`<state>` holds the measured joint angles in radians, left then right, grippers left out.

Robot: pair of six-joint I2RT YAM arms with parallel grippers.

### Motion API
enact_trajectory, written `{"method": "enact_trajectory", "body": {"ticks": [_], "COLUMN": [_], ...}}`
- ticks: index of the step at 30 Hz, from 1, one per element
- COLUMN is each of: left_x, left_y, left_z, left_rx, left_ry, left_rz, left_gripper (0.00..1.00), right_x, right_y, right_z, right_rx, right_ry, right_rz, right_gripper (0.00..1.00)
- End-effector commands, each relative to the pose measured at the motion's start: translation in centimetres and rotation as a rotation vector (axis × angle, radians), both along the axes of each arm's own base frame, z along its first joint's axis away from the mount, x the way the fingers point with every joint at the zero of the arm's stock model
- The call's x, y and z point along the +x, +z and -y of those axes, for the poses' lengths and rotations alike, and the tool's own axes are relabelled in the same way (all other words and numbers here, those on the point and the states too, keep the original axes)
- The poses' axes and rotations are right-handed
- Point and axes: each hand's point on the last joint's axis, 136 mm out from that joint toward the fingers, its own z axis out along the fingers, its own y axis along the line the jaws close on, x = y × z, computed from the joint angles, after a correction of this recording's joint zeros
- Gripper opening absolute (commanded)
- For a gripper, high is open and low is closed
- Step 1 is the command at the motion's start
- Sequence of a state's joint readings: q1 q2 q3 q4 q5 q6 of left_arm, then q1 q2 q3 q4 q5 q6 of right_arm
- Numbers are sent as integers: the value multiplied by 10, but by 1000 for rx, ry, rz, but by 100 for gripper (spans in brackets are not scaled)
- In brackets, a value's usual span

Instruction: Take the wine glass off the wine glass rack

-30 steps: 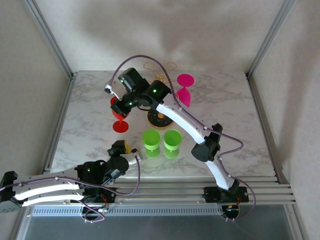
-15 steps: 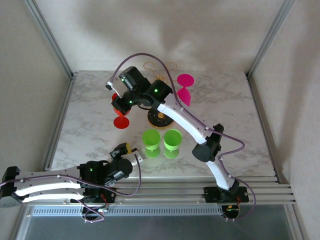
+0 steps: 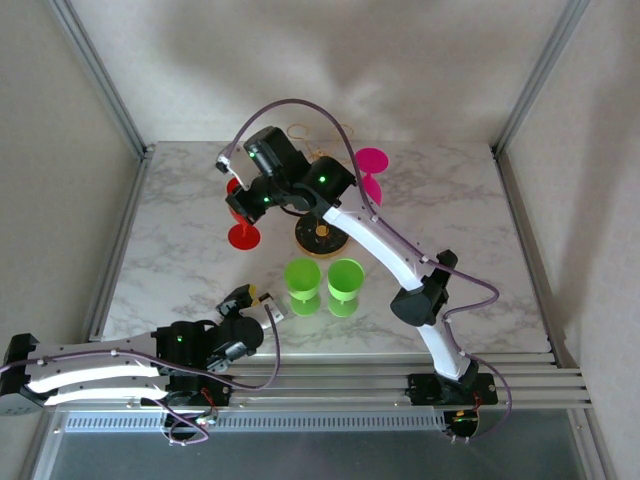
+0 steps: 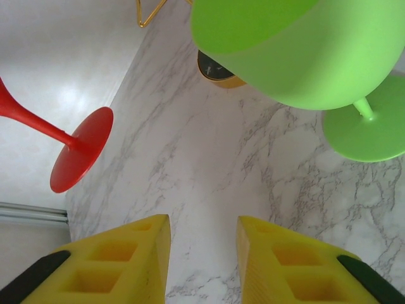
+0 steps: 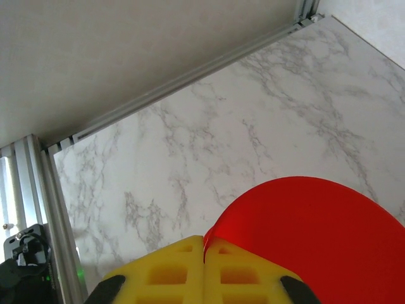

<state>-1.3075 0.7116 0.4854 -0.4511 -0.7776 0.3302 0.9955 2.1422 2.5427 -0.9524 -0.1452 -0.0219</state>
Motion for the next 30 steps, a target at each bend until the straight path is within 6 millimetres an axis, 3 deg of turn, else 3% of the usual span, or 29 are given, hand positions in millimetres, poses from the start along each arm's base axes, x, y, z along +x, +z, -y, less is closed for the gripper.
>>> {"method": "enact_trajectory", "body": {"ticks": [1, 13, 20, 30], "left_x": [-1, -5, -4, -2], "left_y": [11, 49, 55, 108], "left_z": [5, 22, 29, 48], "left_rx": [-39, -287, -217, -504], "left_ry": [11, 33, 27, 14], "left_rz": [-13, -91, -84, -66], "left_gripper": [31, 32, 31, 33], "right_x": [3, 13, 14, 16], "right_y": [26, 20, 18, 19], "right_z": [7, 5, 3, 4], "right_rx": [44, 56, 59, 74], "right_ry": [-33, -81, -86, -95], "right_rz": [59, 26, 17, -4], "right_gripper": [0, 0, 0, 0]}}
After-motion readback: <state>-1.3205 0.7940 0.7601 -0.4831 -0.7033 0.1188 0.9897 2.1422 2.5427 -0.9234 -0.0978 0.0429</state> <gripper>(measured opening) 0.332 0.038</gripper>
